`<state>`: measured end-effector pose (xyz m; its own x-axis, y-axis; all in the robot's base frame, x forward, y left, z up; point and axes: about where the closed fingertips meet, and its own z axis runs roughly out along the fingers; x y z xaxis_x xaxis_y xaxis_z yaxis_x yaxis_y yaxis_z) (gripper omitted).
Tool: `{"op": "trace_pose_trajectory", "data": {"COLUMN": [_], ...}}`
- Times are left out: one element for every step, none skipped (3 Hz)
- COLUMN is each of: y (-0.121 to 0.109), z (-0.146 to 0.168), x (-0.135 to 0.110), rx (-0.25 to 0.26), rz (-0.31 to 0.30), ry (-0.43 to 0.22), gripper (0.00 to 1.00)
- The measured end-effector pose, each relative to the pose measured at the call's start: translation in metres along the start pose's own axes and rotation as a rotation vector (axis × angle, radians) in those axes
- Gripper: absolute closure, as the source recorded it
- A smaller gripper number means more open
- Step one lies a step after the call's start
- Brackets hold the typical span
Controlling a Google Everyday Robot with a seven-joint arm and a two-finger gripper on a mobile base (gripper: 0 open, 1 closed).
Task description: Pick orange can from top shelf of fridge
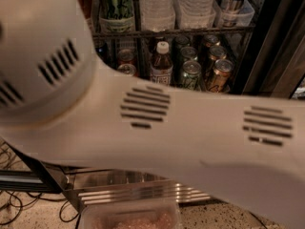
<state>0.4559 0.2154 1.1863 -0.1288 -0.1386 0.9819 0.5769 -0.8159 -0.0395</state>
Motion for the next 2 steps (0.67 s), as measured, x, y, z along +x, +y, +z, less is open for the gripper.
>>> {"op": "trace_pose_trajectory", "data": {"y": [-0.007, -0.009], "z": [-0.008, -0.016], "x": [-0.02, -0.006], "rx": [0.029, 0.038], "rz": [-0.025, -0.009], "ry": [0.01, 0.03], "gripper": [1.0, 1.0]}}
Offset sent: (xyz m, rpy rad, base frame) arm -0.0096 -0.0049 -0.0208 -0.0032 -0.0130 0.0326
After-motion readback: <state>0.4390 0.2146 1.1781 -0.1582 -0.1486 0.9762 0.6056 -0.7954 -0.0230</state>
